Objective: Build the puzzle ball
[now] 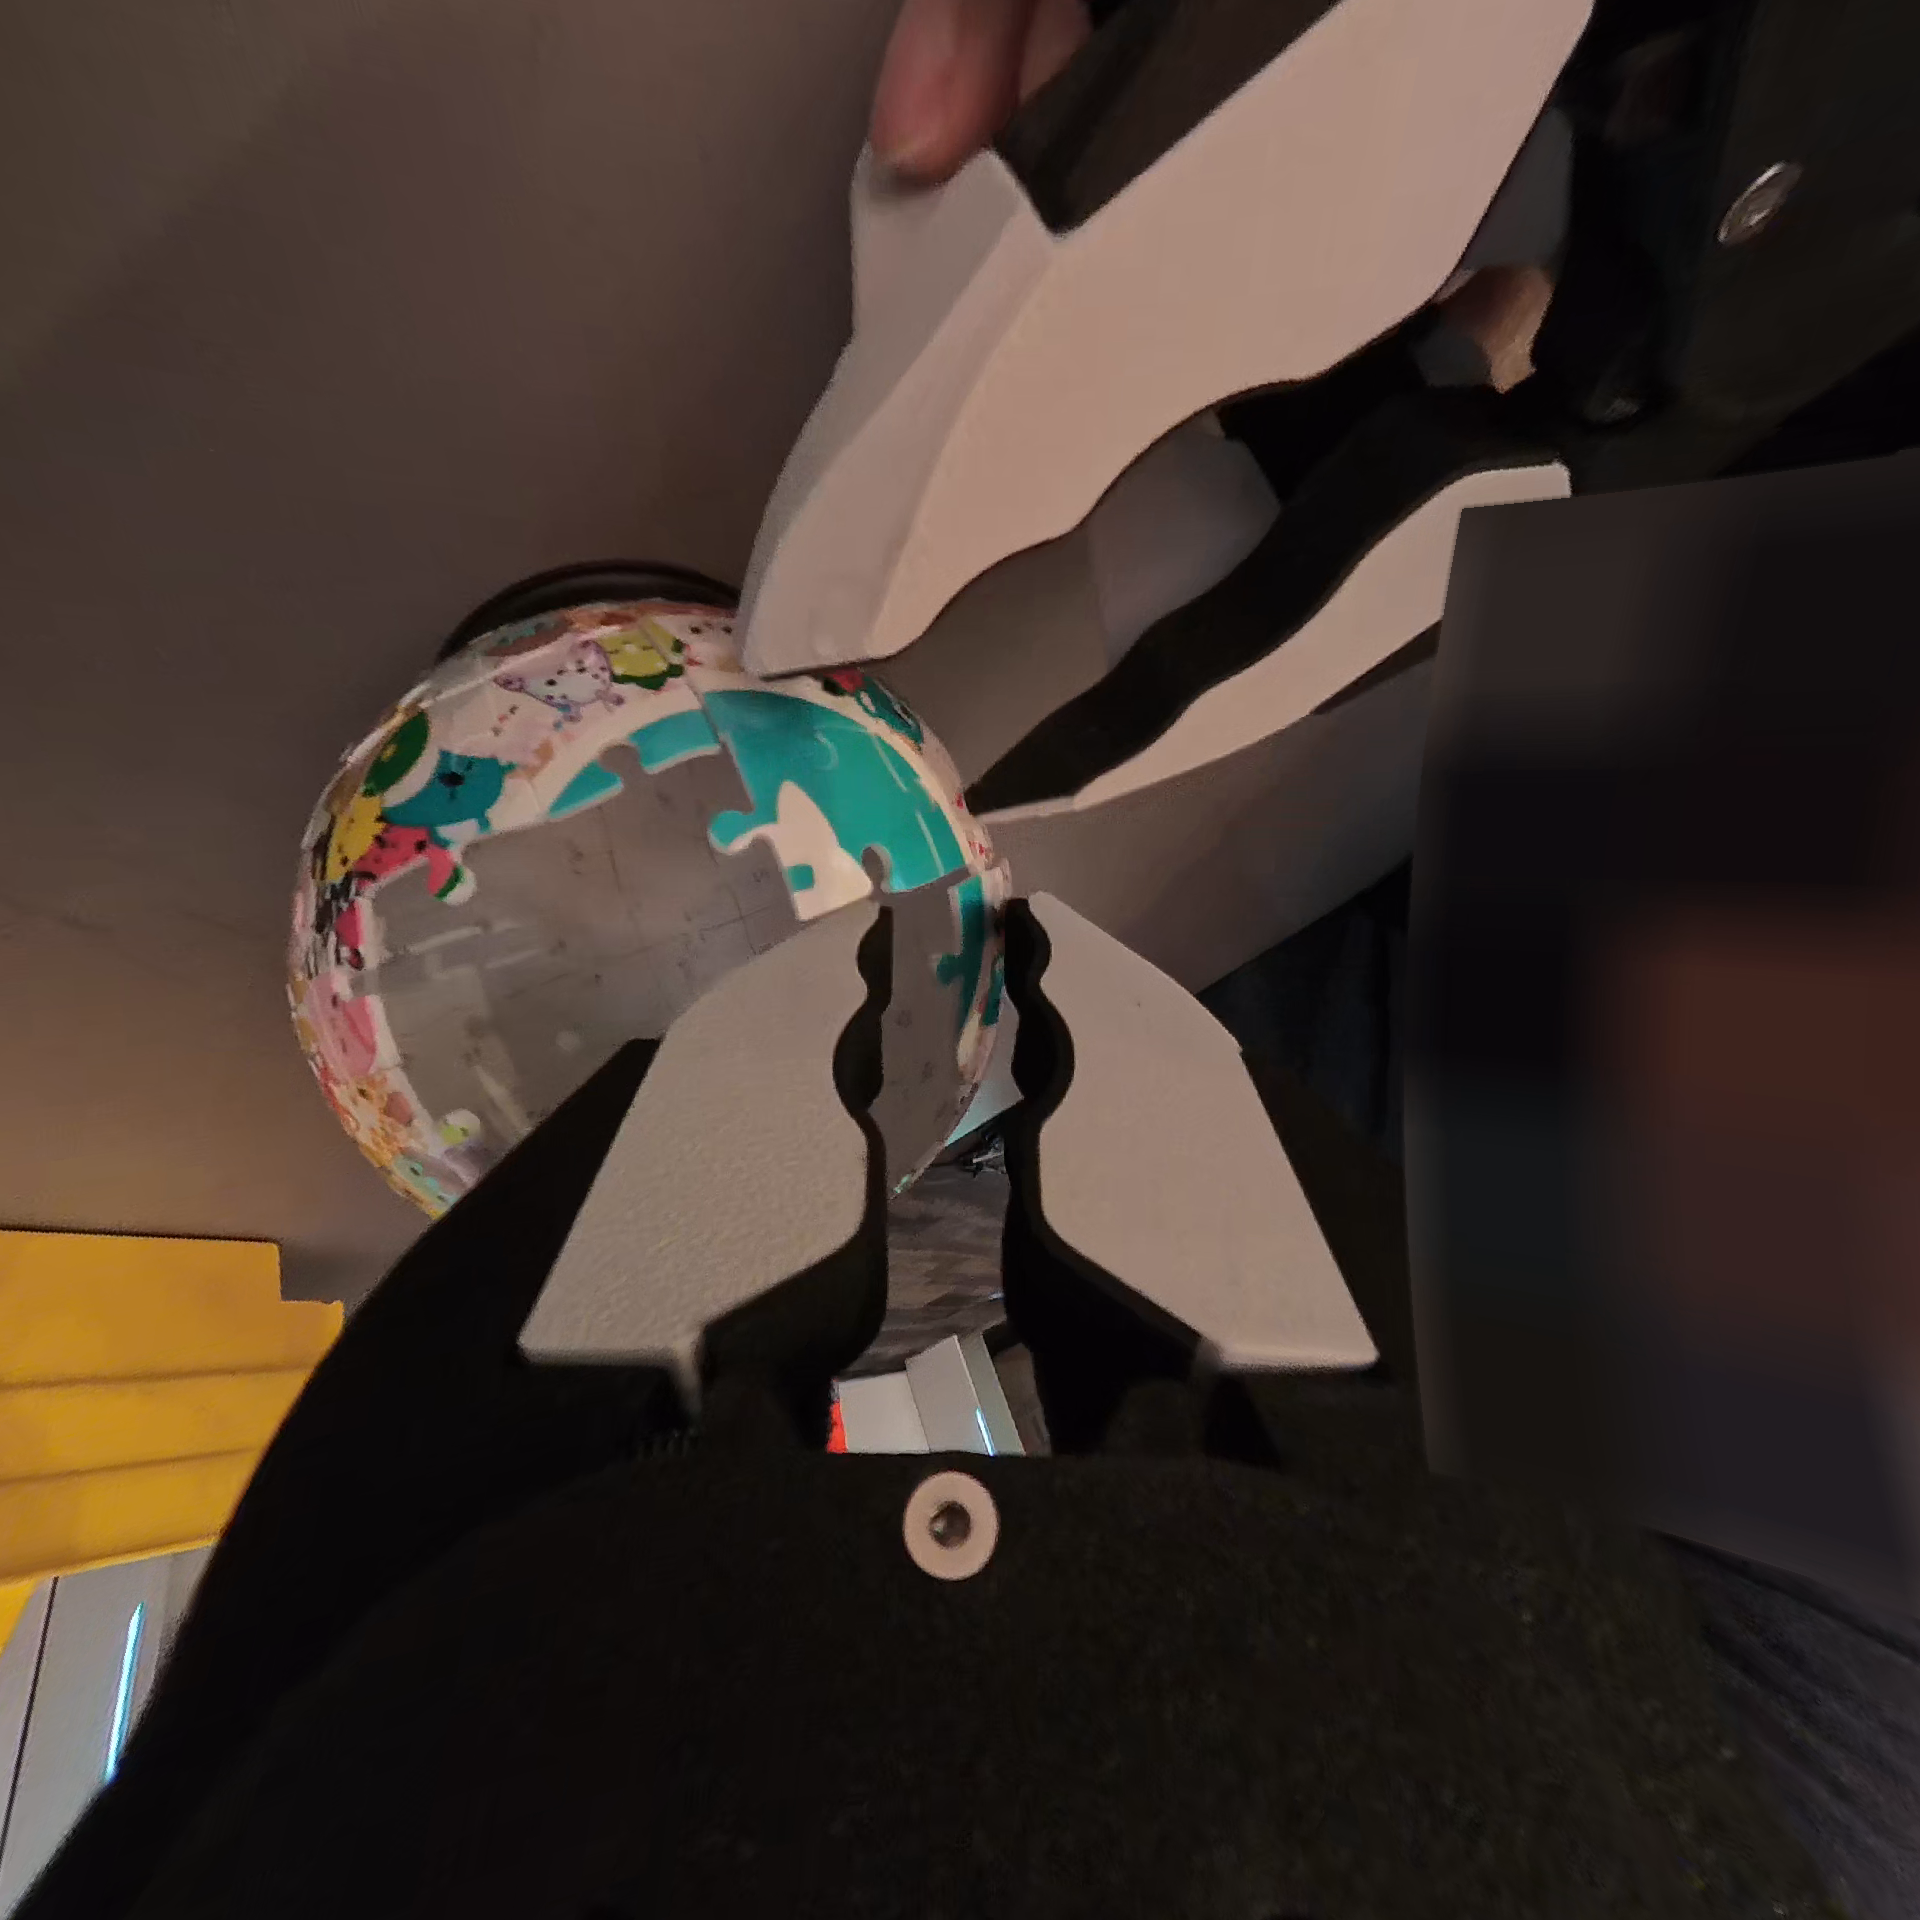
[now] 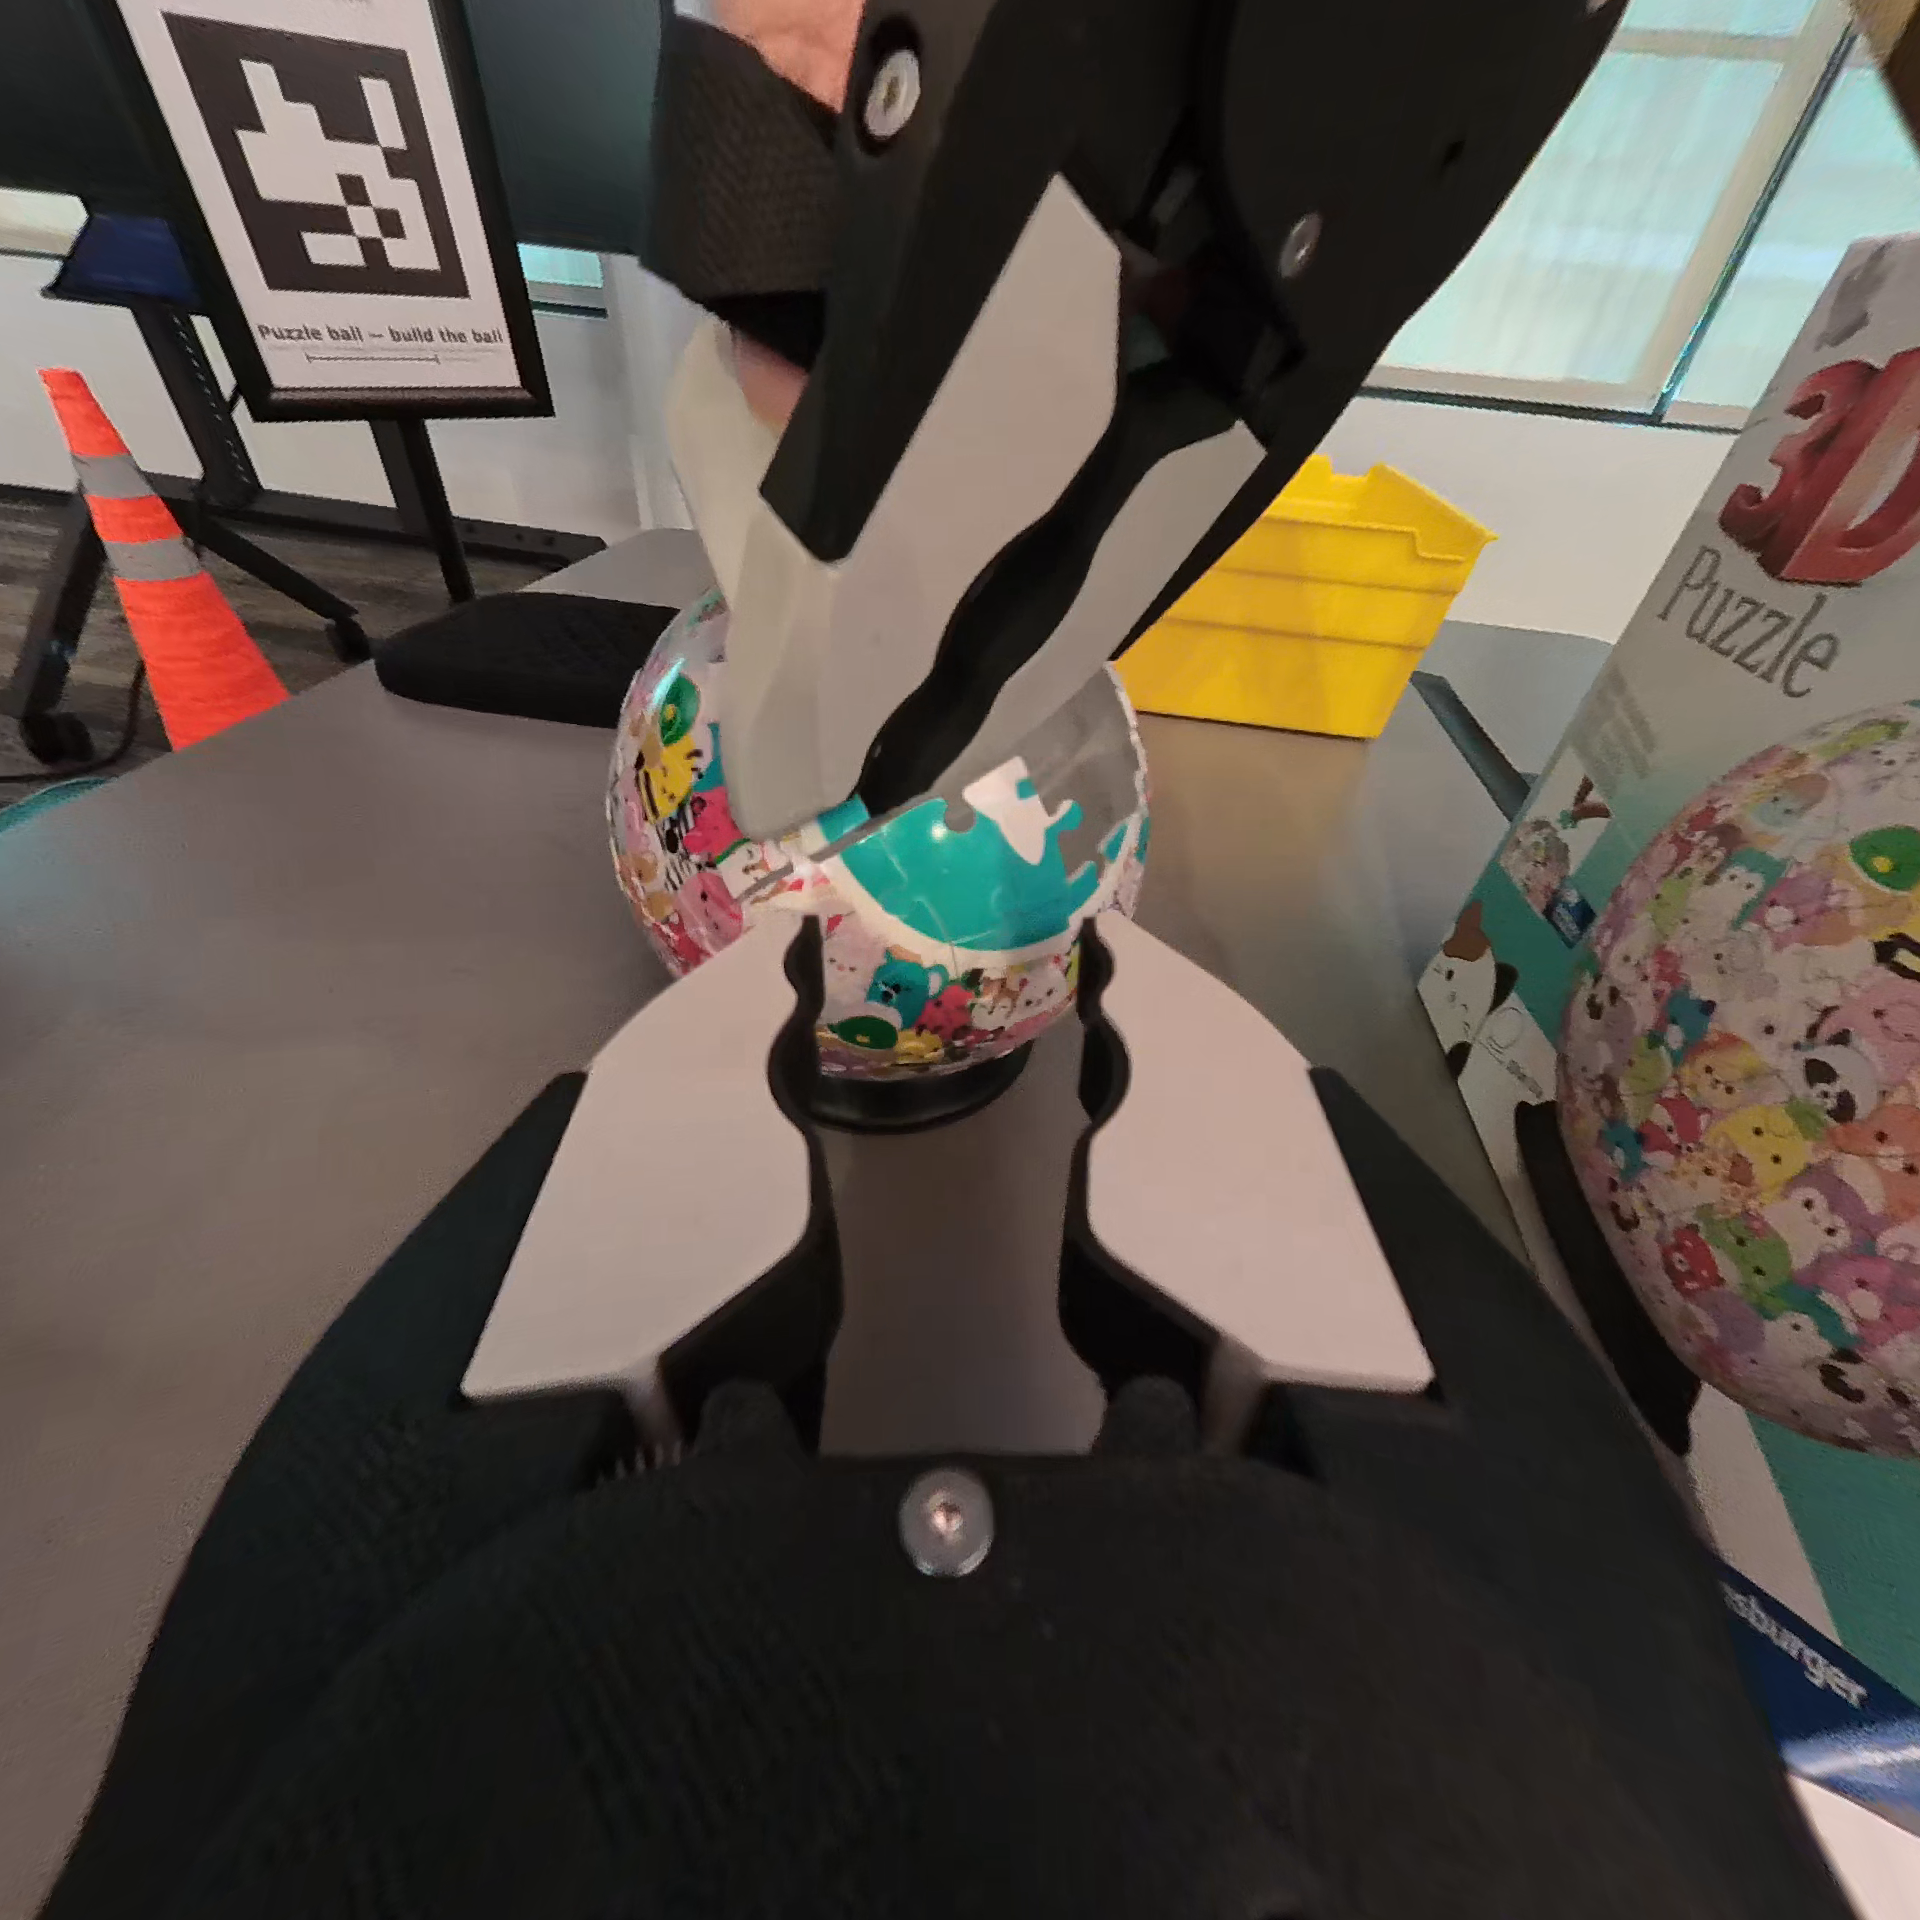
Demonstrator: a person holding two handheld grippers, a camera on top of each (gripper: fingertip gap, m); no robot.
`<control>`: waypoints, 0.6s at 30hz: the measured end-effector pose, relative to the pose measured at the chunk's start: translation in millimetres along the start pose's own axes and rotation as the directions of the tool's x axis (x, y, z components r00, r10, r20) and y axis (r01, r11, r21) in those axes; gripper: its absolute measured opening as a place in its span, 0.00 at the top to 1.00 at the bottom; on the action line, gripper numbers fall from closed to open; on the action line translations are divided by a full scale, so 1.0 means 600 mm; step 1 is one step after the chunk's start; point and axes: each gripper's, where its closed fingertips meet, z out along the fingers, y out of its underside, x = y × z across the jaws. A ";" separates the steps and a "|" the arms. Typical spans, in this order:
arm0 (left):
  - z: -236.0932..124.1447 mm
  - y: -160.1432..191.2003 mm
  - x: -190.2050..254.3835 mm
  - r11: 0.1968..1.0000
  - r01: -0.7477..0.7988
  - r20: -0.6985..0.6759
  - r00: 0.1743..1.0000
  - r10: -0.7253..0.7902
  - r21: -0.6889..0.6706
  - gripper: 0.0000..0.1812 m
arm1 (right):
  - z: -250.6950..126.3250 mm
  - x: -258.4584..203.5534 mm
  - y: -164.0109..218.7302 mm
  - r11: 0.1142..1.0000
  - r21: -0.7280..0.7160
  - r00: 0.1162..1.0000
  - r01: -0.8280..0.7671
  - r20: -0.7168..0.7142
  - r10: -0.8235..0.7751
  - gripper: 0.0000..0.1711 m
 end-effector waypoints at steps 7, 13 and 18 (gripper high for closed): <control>0.002 -0.002 0.000 1.000 -0.015 0.003 1.000 0.015 -0.001 0.90 | 0.002 0.002 0.001 1.000 0.008 1.000 -0.027 -0.002 0.027 0.73; 0.005 -0.001 0.001 1.000 -0.004 0.004 1.000 0.004 -0.003 0.93 | 0.005 0.001 0.001 1.000 0.006 1.000 -0.008 -0.008 0.008 0.73; 0.009 0.000 0.000 1.000 -0.001 0.008 1.000 0.001 -0.013 0.93 | 0.008 -0.001 0.001 1.000 -0.002 1.000 0.012 -0.014 -0.013 0.73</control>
